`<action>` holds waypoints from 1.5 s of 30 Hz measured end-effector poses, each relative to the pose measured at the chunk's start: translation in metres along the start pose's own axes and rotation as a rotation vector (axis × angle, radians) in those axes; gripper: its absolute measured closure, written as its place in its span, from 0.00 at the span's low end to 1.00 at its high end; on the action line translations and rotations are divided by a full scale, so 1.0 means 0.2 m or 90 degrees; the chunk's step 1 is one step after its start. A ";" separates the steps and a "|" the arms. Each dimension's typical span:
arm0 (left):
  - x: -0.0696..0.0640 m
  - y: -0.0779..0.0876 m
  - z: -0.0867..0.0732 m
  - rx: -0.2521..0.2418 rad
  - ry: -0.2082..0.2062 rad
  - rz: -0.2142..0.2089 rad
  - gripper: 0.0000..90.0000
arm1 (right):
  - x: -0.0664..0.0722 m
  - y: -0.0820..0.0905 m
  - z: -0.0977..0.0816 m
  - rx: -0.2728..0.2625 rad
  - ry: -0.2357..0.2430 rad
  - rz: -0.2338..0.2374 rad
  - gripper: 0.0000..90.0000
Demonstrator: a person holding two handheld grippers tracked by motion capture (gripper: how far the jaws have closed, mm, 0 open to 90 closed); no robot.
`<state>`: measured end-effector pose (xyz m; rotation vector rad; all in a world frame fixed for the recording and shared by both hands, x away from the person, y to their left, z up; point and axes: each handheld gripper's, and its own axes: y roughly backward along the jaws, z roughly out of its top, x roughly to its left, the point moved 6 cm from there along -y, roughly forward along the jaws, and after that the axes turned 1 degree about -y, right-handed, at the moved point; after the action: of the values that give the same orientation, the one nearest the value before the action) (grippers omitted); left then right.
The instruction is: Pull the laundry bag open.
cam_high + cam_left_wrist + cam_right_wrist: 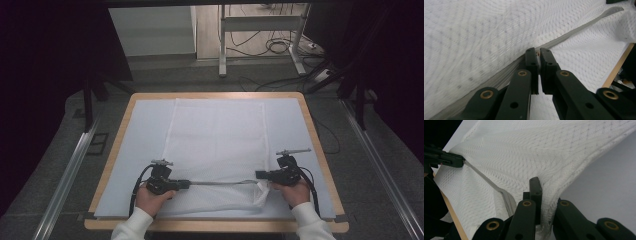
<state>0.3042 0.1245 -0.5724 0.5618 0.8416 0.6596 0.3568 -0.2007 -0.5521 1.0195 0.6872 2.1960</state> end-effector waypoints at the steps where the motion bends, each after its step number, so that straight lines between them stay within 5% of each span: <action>1: 0.00 0.01 0.00 0.000 0.001 0.001 0.96 | 0.00 0.00 0.00 0.000 0.000 -0.001 0.98; 45: 0.24 0.28 -0.15 -0.041 0.043 0.051 0.96 | -0.01 -0.01 -0.01 0.005 0.001 -0.003 0.98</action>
<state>0.2861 0.2026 -0.5740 0.5197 0.8620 0.7797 0.3568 -0.2007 -0.5561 1.0198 0.6979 2.1918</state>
